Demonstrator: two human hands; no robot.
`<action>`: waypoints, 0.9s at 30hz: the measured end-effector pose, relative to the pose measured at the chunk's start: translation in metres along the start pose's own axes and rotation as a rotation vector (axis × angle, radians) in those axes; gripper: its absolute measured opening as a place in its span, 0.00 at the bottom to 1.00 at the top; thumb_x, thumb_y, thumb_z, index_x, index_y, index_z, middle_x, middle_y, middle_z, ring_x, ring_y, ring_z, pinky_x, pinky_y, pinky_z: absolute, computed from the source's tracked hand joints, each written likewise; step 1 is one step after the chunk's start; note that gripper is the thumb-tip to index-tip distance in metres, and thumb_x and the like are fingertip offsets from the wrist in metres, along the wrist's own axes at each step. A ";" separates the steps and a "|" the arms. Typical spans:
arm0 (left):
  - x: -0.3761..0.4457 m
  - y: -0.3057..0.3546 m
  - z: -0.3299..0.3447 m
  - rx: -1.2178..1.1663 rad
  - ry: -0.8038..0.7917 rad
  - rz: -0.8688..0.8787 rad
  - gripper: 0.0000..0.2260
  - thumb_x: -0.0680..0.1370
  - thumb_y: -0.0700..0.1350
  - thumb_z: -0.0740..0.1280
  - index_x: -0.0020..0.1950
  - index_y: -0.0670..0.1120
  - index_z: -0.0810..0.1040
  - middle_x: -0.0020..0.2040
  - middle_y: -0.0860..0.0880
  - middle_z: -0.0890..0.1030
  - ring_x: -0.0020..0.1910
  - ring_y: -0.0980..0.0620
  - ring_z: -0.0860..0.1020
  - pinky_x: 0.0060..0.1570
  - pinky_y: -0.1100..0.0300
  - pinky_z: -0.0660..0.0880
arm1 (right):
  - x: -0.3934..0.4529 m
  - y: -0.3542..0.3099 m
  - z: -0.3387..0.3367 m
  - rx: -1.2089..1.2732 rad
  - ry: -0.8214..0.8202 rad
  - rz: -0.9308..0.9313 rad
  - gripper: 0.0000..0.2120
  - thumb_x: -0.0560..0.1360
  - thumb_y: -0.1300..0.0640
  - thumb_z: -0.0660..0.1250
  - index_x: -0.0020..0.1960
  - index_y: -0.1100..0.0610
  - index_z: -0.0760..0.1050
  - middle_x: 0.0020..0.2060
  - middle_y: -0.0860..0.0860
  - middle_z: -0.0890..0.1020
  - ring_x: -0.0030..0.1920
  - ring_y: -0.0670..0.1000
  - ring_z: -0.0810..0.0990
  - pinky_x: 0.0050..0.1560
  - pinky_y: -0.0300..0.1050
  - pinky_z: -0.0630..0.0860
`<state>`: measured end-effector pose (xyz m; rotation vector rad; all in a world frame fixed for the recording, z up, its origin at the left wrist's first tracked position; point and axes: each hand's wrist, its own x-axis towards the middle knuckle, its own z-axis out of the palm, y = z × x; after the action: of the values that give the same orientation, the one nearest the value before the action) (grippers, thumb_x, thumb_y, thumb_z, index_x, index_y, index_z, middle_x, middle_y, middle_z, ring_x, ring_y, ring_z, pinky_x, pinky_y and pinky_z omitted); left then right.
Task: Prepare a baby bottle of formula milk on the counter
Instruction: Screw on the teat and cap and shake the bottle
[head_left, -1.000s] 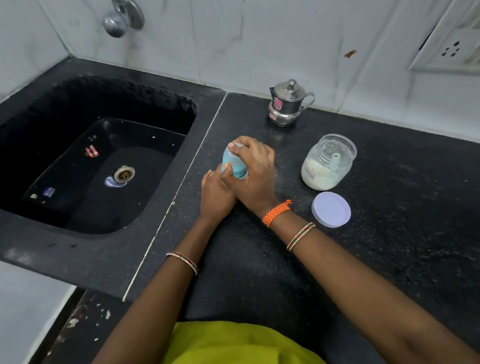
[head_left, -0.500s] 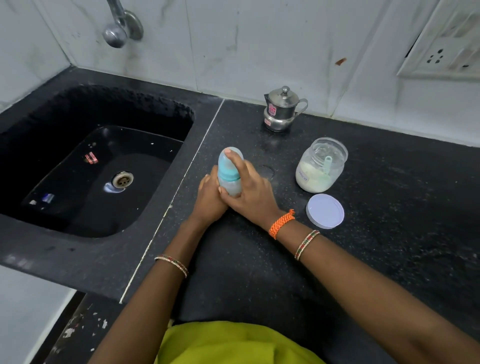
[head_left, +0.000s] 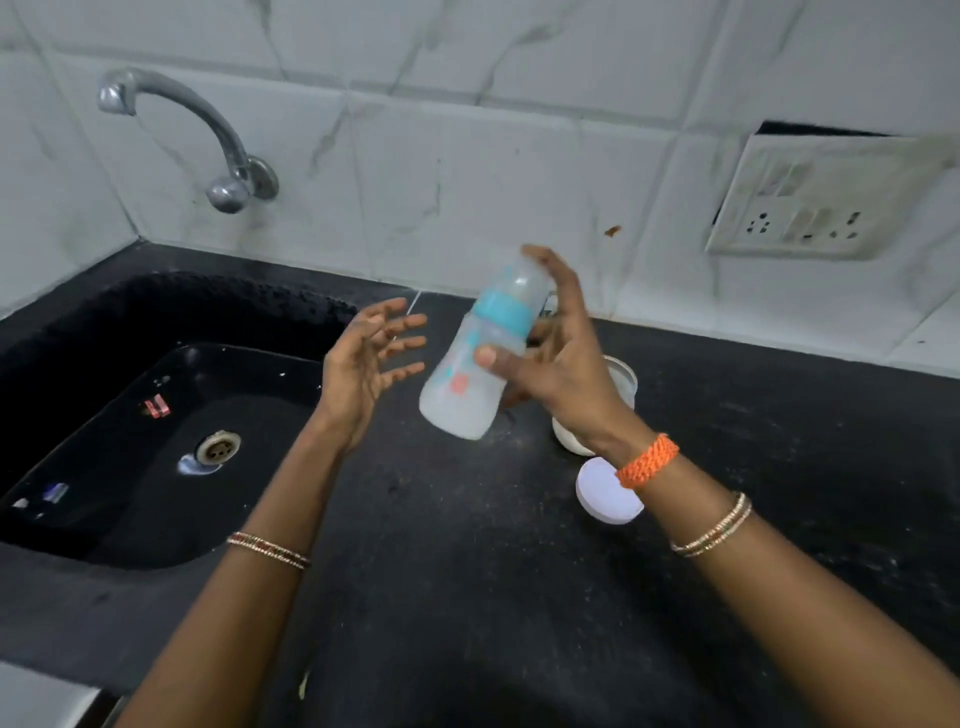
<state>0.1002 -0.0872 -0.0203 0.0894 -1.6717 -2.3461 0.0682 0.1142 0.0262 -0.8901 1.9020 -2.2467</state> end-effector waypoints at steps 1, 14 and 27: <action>0.002 0.002 0.005 0.009 0.001 -0.002 0.19 0.71 0.51 0.59 0.59 0.46 0.74 0.53 0.47 0.81 0.48 0.51 0.79 0.46 0.55 0.75 | 0.001 -0.002 -0.004 -0.014 0.005 -0.022 0.37 0.68 0.64 0.74 0.69 0.44 0.60 0.64 0.66 0.71 0.52 0.60 0.81 0.40 0.49 0.82; -0.001 0.006 0.023 0.022 -0.078 -0.041 0.15 0.72 0.51 0.59 0.53 0.47 0.78 0.47 0.50 0.83 0.43 0.52 0.80 0.42 0.56 0.79 | 0.011 -0.018 -0.012 0.298 0.432 -0.092 0.35 0.73 0.66 0.70 0.71 0.46 0.55 0.58 0.57 0.76 0.54 0.62 0.79 0.37 0.53 0.82; -0.007 0.007 0.040 0.099 -0.311 -0.222 0.17 0.75 0.58 0.58 0.52 0.50 0.79 0.48 0.46 0.83 0.42 0.50 0.82 0.32 0.54 0.78 | -0.003 0.005 -0.023 0.222 0.277 -0.015 0.33 0.73 0.65 0.69 0.69 0.42 0.60 0.57 0.55 0.80 0.54 0.56 0.82 0.41 0.56 0.82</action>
<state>0.1007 -0.0507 -0.0006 -0.0800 -2.0165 -2.5427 0.0585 0.1341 0.0186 -0.5913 1.6942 -2.6417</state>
